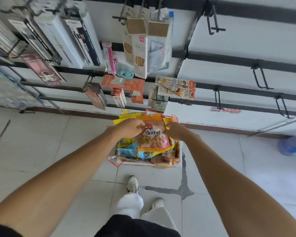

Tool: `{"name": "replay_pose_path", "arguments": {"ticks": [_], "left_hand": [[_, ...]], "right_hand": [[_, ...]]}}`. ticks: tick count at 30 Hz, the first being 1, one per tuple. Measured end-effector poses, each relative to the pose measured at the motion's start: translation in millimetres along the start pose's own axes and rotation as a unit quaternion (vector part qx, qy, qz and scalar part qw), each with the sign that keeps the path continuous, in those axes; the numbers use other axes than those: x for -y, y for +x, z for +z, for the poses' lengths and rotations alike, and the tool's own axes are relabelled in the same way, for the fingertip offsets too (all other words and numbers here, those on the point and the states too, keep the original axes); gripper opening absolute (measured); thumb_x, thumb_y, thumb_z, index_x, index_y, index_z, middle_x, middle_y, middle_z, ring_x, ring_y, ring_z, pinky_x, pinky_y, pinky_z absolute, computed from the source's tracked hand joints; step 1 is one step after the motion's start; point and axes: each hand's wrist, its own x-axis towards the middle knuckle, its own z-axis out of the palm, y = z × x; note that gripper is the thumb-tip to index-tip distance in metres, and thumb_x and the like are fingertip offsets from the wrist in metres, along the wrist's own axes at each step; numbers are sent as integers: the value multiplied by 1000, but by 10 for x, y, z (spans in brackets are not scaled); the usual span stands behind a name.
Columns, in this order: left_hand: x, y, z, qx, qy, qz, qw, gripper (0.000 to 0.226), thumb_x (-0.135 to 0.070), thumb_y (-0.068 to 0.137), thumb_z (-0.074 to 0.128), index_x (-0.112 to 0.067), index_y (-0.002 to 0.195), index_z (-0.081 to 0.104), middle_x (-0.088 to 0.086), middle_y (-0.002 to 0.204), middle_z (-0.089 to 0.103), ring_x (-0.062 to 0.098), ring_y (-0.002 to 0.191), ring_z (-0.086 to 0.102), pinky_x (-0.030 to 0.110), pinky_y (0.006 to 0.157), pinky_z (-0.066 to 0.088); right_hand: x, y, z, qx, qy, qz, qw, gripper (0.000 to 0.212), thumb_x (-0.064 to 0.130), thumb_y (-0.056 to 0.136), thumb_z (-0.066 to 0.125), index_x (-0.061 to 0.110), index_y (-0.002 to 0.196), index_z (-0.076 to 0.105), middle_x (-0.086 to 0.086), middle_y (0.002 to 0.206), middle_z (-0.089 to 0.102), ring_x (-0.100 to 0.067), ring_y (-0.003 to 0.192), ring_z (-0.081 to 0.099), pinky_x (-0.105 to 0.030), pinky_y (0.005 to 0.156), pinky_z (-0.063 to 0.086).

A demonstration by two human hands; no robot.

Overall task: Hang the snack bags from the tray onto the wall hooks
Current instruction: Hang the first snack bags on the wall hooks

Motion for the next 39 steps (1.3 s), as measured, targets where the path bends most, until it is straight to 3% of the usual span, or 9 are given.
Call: {"name": "replay_pose_path", "arguments": {"ticks": [7,10,13,16,20,24,30,34,39], "left_hand": [[347,281,147,15,-62,-20,998,38,-11,101,41,-14,136,55,8,142,55,22,127,53,30,99,43],[453,378,315,30,-94,-37,994,38,-11,101,42,-13,136,55,8,140,56,21,126,55,25,97,41],[564,584,520,0,-132,-43,990,37,-8,101,41,-13,133,58,5,135,60,19,122,57,21,93,39],[614,786,732,-42,-170,-67,982,38,-6,100,43,-14,133,59,5,133,61,19,120,57,23,91,40],[652,944,1013,-70,-207,-101,971,35,-9,97,51,-15,129,63,3,130,63,17,116,60,27,96,45],[649,910,1065,-91,-291,-135,943,34,-9,98,51,-18,129,61,-1,127,63,15,107,61,27,91,45],[601,688,970,-78,-270,-123,952,37,-14,99,53,-19,136,54,-7,116,57,13,108,59,17,79,44],[593,551,827,-95,-267,-131,950,46,-16,98,54,-24,141,45,-3,121,58,18,106,61,35,86,51],[541,390,487,-134,-306,-128,934,49,-16,94,59,-25,141,48,4,129,56,21,107,58,36,91,48]], "right_hand": [[-133,469,226,39,112,70,990,63,29,91,70,10,146,45,-11,151,44,-30,132,47,-37,104,42],[-262,665,362,48,160,108,980,62,28,92,69,10,146,45,-9,145,49,-25,115,55,-32,91,47],[-376,988,550,16,180,126,975,55,28,93,64,9,143,48,-2,100,65,-13,74,54,-27,66,43],[-458,1299,792,-45,230,153,960,52,34,84,59,8,130,55,-1,75,59,-16,60,54,-33,65,48],[-527,1422,1070,-117,320,163,926,44,37,83,62,16,121,53,-14,98,71,-30,80,68,-34,65,54],[-498,1421,1023,-69,451,157,876,41,38,85,74,15,114,56,-2,81,62,-10,54,57,-26,50,45],[-367,1357,908,-1,486,88,870,12,25,82,80,23,89,70,-1,86,68,-22,74,63,-34,62,54],[-328,1179,795,-7,457,92,885,14,20,85,77,19,97,69,4,79,61,-10,61,47,-20,49,38],[-310,874,533,-9,442,57,895,19,23,77,83,26,93,74,-14,104,73,-34,82,66,-42,67,54]]}}
